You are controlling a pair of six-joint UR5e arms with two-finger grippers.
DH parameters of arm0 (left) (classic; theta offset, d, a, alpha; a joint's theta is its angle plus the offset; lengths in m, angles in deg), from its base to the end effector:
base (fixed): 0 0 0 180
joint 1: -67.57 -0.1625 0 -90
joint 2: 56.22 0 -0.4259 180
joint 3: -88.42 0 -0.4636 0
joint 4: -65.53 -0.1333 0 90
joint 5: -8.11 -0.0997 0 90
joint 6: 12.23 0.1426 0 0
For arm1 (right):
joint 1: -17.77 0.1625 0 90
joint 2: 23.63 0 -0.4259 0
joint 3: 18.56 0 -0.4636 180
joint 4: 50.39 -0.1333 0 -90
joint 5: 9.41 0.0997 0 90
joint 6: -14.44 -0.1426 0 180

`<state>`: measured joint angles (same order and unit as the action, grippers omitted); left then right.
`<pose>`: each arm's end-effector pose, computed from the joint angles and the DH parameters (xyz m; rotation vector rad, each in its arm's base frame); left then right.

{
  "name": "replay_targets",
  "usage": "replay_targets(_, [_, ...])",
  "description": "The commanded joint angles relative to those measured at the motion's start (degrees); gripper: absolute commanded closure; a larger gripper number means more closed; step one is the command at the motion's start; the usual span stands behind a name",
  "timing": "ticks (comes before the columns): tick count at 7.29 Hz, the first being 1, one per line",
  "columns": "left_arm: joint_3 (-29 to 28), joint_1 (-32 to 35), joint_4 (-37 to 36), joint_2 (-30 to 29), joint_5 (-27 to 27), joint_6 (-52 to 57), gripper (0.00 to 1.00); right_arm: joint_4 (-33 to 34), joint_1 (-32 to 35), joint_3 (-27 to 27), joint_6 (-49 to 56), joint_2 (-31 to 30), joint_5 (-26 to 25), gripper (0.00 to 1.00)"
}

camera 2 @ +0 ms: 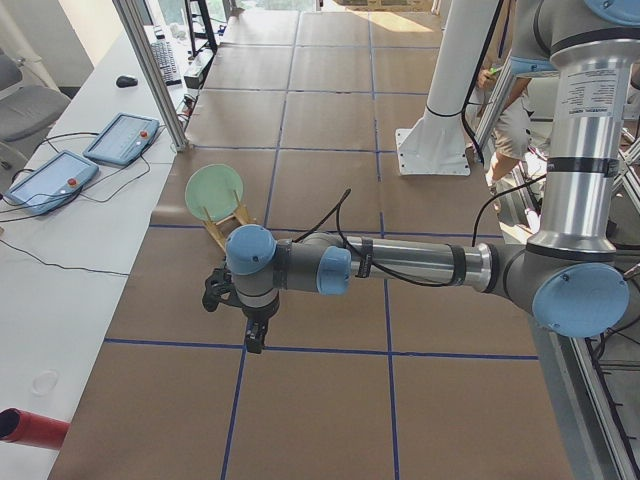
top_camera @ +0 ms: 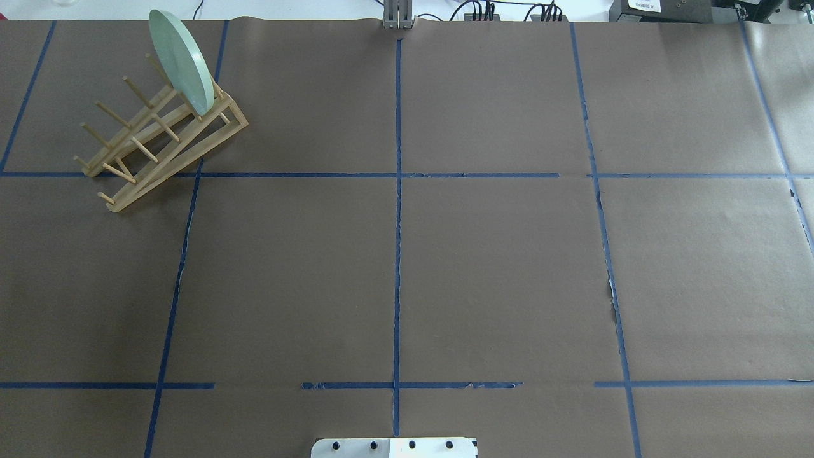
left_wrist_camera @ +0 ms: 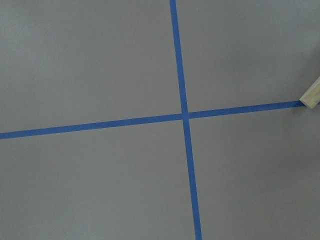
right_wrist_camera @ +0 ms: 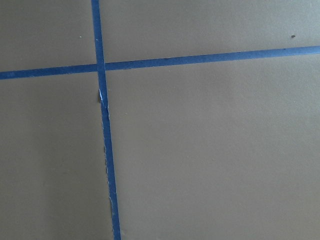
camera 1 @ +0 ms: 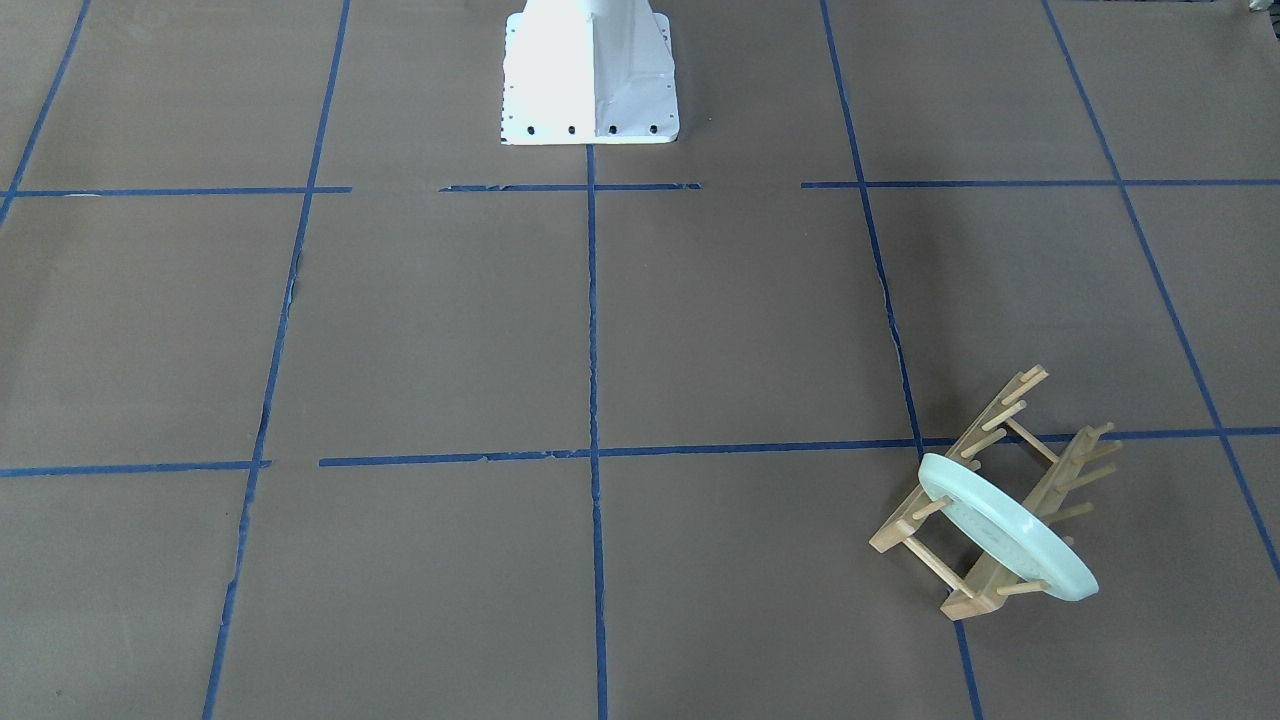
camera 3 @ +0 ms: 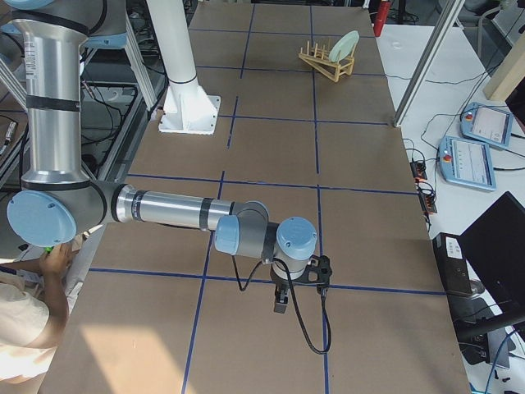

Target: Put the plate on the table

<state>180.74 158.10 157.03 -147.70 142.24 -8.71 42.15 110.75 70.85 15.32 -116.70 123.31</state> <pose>-0.0394 -0.5820 0.6502 0.1151 0.7663 0.0852 0.0639 -0.5250 0.7323 -0.0780 -0.7480 0.0752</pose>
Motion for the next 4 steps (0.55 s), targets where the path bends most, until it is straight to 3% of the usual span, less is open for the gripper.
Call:
replay_targets(1, [1.4,0.0,0.0,-0.2,0.0,0.1,0.00,0.0,0.0,0.0,0.0,0.0,0.0,0.00])
replay_targets(3, [3.6,-0.4,0.2,-1.1,-0.1,-0.1,0.00,0.0,0.0,0.1,0.0,0.0,0.0,0.00])
replay_targets(4, [3.9,-0.7,1.9,-5.6,-0.6,-0.5,0.00,0.0,0.0,0.0,0.0,0.0,0.0,0.00])
